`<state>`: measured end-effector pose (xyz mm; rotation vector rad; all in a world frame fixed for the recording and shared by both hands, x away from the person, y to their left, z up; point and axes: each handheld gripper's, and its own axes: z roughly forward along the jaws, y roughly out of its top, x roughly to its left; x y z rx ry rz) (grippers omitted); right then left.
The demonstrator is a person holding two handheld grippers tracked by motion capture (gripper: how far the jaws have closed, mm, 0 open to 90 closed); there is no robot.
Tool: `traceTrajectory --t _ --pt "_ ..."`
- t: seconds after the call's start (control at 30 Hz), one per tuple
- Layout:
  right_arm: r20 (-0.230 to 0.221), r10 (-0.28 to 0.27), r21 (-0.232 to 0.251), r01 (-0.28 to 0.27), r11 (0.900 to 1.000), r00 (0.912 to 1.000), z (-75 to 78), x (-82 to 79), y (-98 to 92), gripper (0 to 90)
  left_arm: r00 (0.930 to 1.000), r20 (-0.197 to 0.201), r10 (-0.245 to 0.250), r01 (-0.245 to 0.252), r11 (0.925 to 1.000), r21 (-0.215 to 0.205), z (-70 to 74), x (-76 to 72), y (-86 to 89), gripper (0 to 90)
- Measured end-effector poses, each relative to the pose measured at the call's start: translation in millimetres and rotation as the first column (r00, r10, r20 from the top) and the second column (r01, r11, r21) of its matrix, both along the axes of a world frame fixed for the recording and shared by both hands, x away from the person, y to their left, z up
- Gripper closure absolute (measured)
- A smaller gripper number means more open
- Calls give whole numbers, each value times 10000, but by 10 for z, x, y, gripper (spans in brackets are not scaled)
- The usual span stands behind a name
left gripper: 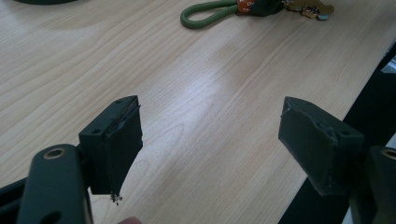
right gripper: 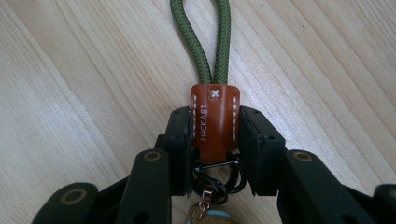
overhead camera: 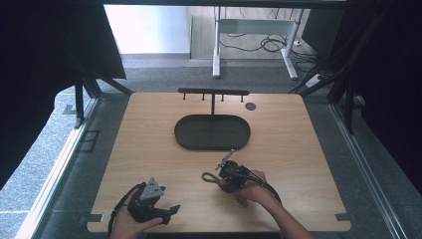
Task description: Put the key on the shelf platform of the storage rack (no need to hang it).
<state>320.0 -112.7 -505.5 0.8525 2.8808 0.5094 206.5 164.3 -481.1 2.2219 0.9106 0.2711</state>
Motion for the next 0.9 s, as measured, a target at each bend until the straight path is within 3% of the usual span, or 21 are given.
traceTrajectory --t 0.2,0.37,0.67,0.9 --pt "-11 151 82 -151 9999 9999 19 -6 -24 667 10000 3 2 -2 10000 22 0 0 -3 221" --pt "202 157 358 -164 9992 9997 162 -27 -91 669 10000 -7 49 -49 10000 -14 -5 1 -5 222" --pt "857 221 387 -255 9989 9961 575 -101 -239 670 10000 4 80 -80 10000 -3 0 0 -2 223" --pt "1248 103 386 -152 9991 9921 800 -107 -339 670 10000 -5 77 -77 10000 -14 6 -1 4 222"
